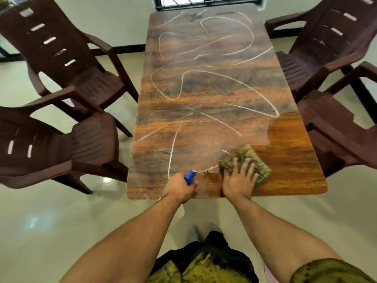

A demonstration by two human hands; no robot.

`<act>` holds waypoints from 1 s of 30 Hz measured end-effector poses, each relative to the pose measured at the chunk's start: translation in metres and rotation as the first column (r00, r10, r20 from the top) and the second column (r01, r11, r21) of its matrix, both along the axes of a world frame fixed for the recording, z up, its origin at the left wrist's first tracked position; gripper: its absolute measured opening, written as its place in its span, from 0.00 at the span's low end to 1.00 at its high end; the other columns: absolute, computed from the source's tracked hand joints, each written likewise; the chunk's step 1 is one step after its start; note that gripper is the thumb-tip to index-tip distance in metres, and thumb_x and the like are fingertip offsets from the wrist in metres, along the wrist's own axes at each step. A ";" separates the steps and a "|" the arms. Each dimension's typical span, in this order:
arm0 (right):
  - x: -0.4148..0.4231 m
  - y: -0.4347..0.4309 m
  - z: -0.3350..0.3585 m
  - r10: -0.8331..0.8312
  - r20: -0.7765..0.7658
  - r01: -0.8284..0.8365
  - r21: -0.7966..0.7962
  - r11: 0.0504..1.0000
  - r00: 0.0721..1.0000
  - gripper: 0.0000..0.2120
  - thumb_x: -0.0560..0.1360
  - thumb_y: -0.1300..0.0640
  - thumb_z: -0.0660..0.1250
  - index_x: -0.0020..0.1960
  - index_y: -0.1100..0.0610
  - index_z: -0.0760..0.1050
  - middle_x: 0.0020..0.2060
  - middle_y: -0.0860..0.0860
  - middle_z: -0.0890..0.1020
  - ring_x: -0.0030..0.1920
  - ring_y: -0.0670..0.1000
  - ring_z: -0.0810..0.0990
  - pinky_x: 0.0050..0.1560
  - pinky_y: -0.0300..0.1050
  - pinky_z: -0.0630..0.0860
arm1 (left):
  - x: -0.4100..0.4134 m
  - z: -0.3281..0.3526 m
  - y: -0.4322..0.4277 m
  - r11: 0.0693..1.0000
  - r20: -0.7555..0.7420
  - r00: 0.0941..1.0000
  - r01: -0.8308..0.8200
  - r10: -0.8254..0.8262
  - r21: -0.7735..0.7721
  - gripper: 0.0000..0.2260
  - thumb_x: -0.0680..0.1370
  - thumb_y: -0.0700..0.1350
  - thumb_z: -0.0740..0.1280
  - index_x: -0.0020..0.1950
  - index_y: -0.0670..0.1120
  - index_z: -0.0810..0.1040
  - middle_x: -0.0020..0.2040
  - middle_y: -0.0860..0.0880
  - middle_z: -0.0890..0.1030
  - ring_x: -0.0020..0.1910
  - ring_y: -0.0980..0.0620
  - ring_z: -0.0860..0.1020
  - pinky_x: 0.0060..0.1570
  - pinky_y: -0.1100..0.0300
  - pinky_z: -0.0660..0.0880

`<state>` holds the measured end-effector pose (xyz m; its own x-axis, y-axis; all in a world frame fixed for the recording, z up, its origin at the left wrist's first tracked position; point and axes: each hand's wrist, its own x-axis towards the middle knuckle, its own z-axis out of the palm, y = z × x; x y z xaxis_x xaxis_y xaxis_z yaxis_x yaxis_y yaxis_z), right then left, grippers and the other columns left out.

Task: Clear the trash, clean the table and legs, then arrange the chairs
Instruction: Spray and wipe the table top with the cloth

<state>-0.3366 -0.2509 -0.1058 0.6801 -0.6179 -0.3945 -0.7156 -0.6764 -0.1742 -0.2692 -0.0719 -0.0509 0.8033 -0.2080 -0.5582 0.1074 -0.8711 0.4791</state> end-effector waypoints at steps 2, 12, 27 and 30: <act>0.016 0.030 -0.002 0.355 0.045 -0.357 0.033 0.934 0.934 0.31 0.82 0.40 0.51 0.81 0.46 0.46 0.81 0.56 0.42 0.80 0.58 0.38 0.77 0.60 0.40 | 0.004 0.003 0.014 0.997 0.035 0.996 -0.081 0.081 0.000 0.16 0.76 0.53 0.71 0.35 0.50 0.68 0.31 0.51 0.73 0.34 0.47 0.73 0.36 0.57 0.67; 0.034 -0.043 -0.018 0.701 0.204 -0.710 -0.036 0.703 0.684 0.26 0.81 0.43 0.52 0.78 0.45 0.62 0.80 0.51 0.56 0.80 0.56 0.54 0.78 0.52 0.48 | 0.019 0.012 0.073 0.957 0.044 0.961 -0.266 0.272 -0.119 0.06 0.76 0.48 0.72 0.48 0.46 0.81 0.35 0.52 0.79 0.34 0.52 0.76 0.31 0.65 0.70; -0.001 0.172 -0.019 0.766 0.186 -0.781 0.007 0.625 0.615 0.29 0.80 0.44 0.53 0.80 0.42 0.52 0.80 0.47 0.46 0.80 0.51 0.42 0.78 0.50 0.39 | 0.094 -0.010 0.167 0.981 -0.017 0.993 0.116 -0.120 -0.158 0.14 0.76 0.48 0.70 0.34 0.48 0.70 0.28 0.52 0.71 0.28 0.51 0.69 0.27 0.60 0.65; -0.021 0.161 -0.010 0.359 0.118 -0.362 0.001 0.932 0.926 0.27 0.82 0.44 0.49 0.80 0.43 0.49 0.80 0.47 0.41 0.80 0.51 0.40 0.78 0.50 0.38 | 0.094 -0.012 0.189 0.959 -0.049 0.968 0.238 -0.247 -0.153 0.11 0.76 0.50 0.71 0.38 0.47 0.74 0.31 0.51 0.73 0.28 0.52 0.70 0.27 0.63 0.67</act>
